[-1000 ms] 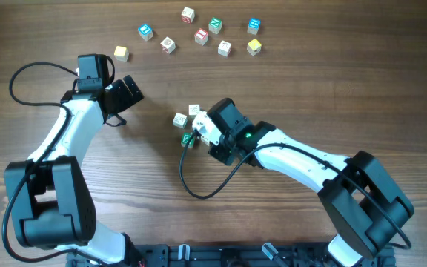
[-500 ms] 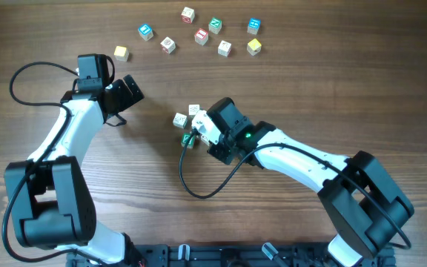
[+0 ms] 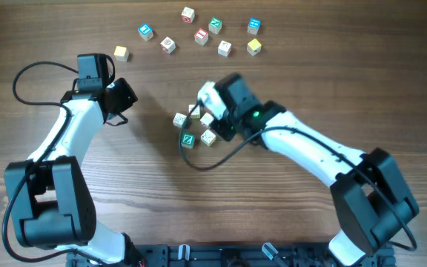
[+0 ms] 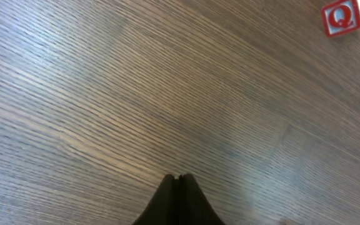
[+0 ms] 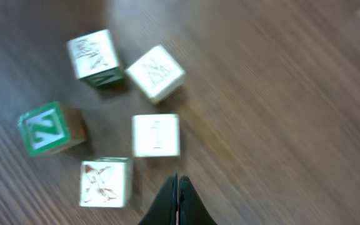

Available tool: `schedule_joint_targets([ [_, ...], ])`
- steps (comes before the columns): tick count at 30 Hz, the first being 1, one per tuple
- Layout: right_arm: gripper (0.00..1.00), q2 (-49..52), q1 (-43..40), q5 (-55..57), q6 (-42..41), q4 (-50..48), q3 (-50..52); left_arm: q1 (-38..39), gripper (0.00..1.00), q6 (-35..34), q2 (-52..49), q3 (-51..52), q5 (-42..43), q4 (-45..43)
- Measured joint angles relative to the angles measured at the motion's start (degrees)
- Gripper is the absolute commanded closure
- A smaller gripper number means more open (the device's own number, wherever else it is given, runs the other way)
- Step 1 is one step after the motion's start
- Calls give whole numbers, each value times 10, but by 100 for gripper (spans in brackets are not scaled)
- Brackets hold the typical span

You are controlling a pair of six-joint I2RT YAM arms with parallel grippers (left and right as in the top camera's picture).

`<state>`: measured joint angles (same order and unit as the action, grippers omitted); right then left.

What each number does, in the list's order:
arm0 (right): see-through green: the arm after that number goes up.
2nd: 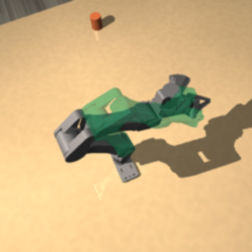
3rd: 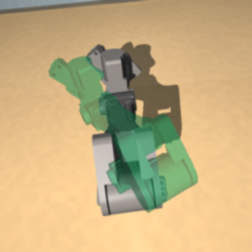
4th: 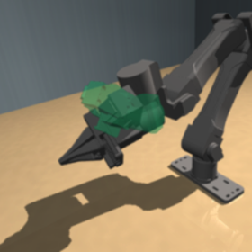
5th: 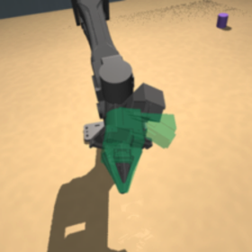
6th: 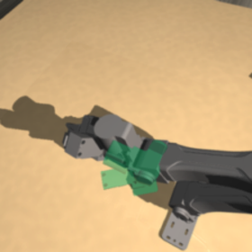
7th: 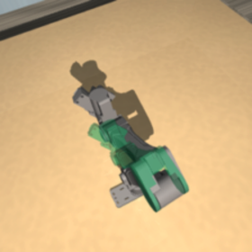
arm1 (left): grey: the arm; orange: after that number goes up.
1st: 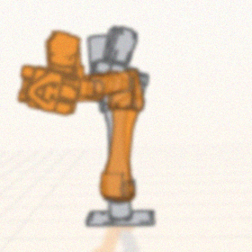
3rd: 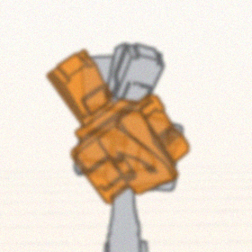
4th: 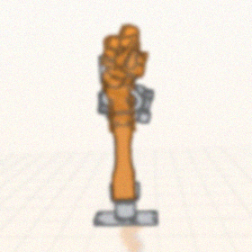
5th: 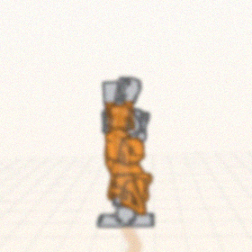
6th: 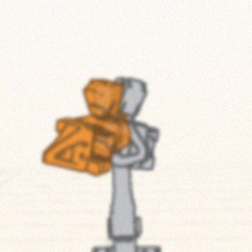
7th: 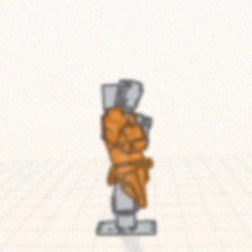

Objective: Form a circle
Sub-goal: 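Open the right gripper and withdraw the right arm to the upper right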

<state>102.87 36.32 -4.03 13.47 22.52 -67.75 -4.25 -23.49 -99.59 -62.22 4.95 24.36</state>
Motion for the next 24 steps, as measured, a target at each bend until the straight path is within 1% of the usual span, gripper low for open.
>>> schedule_joint_targets([
  [2, 95, 0, -27, 0, -33, 7, -14, 0, 96, 0, 0, 0, 22, 3],
  [3, 88, 0, -44, -2, -49, 8, -15, 1, 96, 0, 0, 0, 37, 8],
  [6, 83, 0, -102, -5, -75, 9, -15, 8, 96, 5, 0, 0, 56, 29],
  [8, 79, 0, -172, -4, -93, 10, -15, 17, 96, 12, 0, -1, 64, 58],
  [10, 74, 0, -217, -4, -102, 9, -15, 28, 96, 20, 0, -19, 70, 115],
  [11, 62, 0, -241, -4, -109, 7, -15, 33, 96, 22, -1, -37, 70, 146],
  [13, 17, 0, -294, -4, -122, 3, -15, 43, 96, 24, -1, -87, 69, 188],
  [14, 0, 0, -316, -4, -126, 2, -15, 50, 95, 26, -1, -103, 67, 199],
  [19, 0, 0, -390, -4, -129, 4, -15, 113, 94, 29, -1, -116, 39, 219],
  [21, 0, 0, -399, -4, -130, 4, -15, 140, 94, 28, -1, -116, 24, 219],
  [22, 0, 0, -400, -4, -130, 4, -15, 151, 96, 28, -1, -116, 14, 219],
  [24, 0, 0, -399, -4, -130, 4, -15, 162, 96, 18, -2, -116, -10, 216],
])
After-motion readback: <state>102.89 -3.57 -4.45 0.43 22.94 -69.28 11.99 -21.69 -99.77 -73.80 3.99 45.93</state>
